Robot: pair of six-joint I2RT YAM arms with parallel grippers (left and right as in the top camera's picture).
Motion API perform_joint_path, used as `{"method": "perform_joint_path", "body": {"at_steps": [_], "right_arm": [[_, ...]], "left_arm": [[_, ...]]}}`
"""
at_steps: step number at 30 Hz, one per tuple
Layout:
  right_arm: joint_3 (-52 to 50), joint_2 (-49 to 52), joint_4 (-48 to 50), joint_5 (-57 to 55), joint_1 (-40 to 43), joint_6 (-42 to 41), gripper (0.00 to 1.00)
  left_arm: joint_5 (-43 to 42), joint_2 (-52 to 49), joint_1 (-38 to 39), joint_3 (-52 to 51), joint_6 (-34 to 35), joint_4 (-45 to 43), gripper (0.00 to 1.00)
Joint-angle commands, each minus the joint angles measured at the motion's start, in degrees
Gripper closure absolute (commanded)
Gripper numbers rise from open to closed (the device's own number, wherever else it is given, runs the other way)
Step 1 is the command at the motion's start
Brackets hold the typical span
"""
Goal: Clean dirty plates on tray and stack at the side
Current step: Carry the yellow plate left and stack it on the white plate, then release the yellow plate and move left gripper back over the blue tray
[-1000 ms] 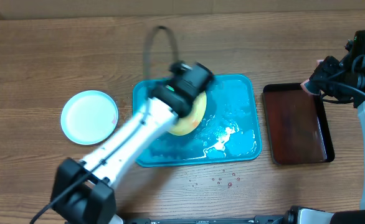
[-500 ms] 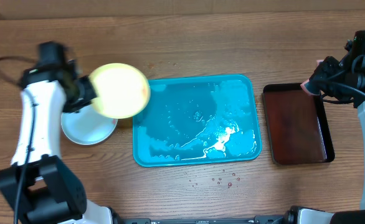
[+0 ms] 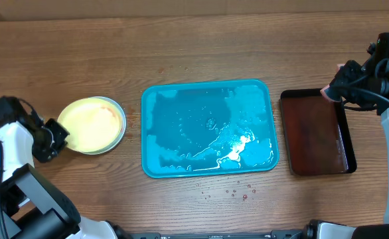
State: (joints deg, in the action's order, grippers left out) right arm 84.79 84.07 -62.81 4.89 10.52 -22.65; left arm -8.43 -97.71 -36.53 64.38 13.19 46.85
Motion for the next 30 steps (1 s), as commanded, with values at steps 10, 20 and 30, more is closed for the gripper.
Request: {"method": "perform_joint_path", "body": {"at_steps": [10, 20, 30], "right_arm": [[0.4, 0.0, 0.3, -0.3, 0.4, 0.2, 0.96], [0.4, 0.0, -1.0, -0.3, 0.4, 0.2, 0.96], [-0.5, 4.7, -4.5, -0.4, 0.4, 9.4, 0.96]], "left_arm": [[-2.7, 1.8, 2.0, -3.5, 0.7, -4.3, 0.59], [-7.9, 1.8, 8.4, -1.2, -3.6, -6.3, 0.47], [-7.1, 1.8, 20.3, 12.4, -11.6, 3.8, 0.46]]}}
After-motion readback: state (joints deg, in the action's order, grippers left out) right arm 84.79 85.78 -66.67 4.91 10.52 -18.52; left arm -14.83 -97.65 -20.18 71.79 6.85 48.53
